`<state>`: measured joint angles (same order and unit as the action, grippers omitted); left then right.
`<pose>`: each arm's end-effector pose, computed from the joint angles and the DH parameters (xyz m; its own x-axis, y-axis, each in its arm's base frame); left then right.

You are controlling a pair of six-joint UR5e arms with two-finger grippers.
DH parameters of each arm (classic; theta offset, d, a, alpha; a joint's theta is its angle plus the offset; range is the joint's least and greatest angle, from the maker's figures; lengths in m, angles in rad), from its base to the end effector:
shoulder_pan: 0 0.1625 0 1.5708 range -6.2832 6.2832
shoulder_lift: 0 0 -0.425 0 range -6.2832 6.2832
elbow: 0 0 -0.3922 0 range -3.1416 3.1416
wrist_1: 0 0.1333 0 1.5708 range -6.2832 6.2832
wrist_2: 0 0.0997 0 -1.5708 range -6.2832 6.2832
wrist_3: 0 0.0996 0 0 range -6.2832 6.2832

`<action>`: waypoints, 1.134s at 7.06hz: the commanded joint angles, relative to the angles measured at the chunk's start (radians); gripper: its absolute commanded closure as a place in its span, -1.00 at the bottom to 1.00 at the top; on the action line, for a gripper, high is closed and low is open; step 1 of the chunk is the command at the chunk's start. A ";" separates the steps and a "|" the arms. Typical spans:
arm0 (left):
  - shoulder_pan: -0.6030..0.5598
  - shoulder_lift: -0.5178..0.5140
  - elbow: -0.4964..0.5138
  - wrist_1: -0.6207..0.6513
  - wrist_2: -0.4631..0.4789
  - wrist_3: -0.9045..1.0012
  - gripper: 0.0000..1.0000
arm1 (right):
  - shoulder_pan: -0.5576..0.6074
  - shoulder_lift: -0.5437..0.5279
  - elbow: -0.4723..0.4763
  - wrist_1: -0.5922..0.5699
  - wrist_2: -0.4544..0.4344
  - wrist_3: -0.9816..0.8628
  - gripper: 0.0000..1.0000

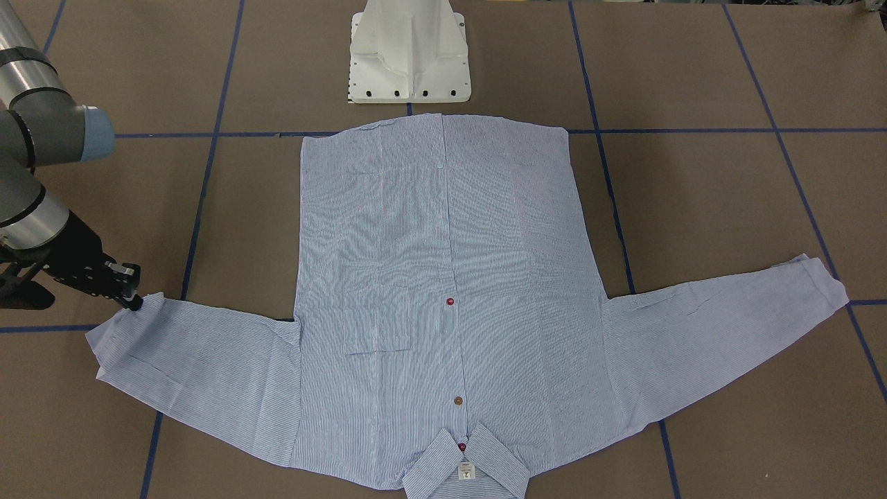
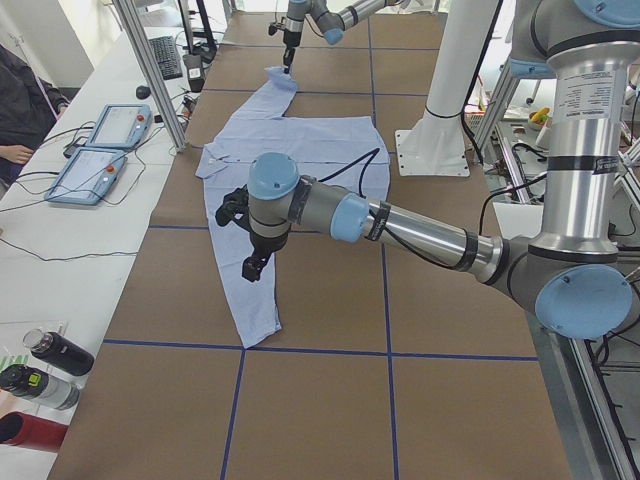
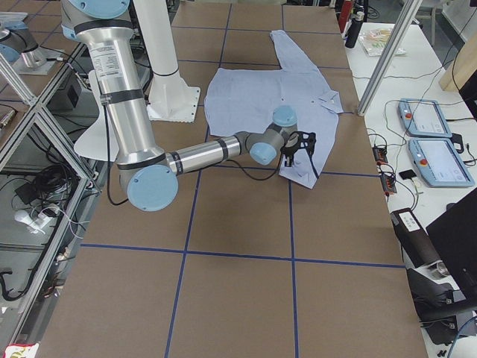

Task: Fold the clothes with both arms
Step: 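Grasp the cuff with the right gripper and lift it toward the collar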

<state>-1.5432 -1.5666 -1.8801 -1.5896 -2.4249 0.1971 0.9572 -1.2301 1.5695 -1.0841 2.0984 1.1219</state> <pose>-0.0447 -0.4891 0.5000 0.6323 0.4386 -0.6386 -0.1530 0.8788 0.4521 -0.3021 -0.5733 0.4175 0.5657 0.1520 0.8105 -0.2750 0.9614 0.0117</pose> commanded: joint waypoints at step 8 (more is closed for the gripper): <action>0.002 -0.003 0.009 0.000 0.001 -0.004 -1.00 | -0.414 0.805 -0.486 -0.237 -0.596 0.079 1.00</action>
<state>-1.5427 -1.5739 -1.8726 -1.5892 -2.4248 0.1920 0.5809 -0.4863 1.1513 -1.3226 1.5542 1.2025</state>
